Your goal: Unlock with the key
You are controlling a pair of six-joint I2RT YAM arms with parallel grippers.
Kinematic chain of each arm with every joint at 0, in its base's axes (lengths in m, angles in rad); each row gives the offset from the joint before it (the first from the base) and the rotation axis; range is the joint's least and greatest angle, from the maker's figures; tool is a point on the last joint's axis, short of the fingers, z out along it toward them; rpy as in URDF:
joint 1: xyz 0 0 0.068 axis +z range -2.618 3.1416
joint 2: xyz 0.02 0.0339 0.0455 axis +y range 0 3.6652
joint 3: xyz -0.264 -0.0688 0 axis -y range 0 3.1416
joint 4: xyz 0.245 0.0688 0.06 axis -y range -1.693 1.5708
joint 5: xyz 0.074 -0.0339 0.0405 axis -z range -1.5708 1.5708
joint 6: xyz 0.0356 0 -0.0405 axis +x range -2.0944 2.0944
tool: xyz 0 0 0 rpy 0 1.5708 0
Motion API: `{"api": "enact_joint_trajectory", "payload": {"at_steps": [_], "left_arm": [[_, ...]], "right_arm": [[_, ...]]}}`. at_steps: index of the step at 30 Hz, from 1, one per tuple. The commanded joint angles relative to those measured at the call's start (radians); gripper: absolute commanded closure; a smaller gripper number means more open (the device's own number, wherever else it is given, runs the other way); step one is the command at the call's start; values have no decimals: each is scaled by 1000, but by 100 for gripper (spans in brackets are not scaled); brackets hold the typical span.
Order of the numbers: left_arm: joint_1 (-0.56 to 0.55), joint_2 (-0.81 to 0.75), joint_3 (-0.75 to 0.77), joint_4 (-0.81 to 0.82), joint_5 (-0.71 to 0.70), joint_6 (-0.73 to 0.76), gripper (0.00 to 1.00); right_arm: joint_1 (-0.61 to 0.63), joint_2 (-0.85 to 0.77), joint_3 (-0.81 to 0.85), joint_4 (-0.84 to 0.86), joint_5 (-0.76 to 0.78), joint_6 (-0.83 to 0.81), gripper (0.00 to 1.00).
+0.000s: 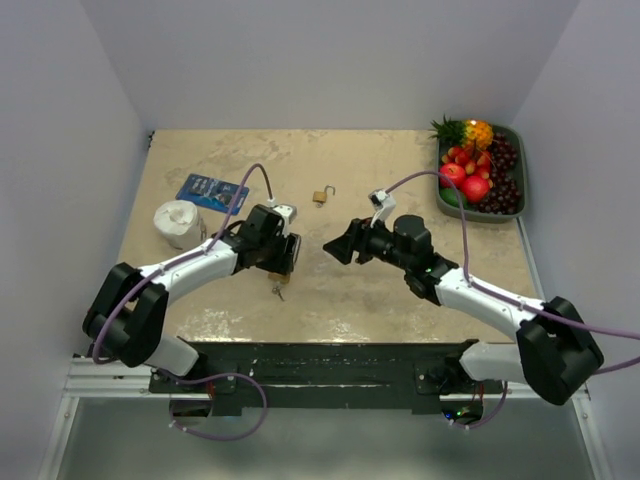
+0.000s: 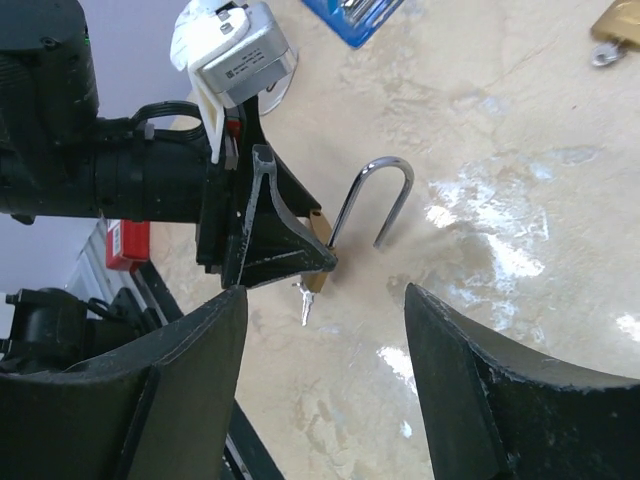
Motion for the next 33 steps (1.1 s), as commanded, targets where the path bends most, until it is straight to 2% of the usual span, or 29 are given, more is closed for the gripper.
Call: {"api": "enact_joint_trajectory", "payload": {"at_steps": [1, 4, 8, 27, 33], "left_arm": [[5, 20, 94, 68, 110, 28, 100], [27, 69, 114, 62, 148, 30, 100], [44, 117, 143, 50, 128, 19, 100], [44, 339, 330, -53, -187, 30, 100], [47, 425, 430, -79, -226, 30, 100]], "right_arm": [[-17, -85, -27, -44, 76, -46, 32], [-22, -110, -38, -64, 84, -55, 31], [-23, -139, -53, -83, 88, -63, 31], [-33, -181, -96, -106, 117, -83, 30], [-34, -184, -105, -112, 124, -88, 30]]}}
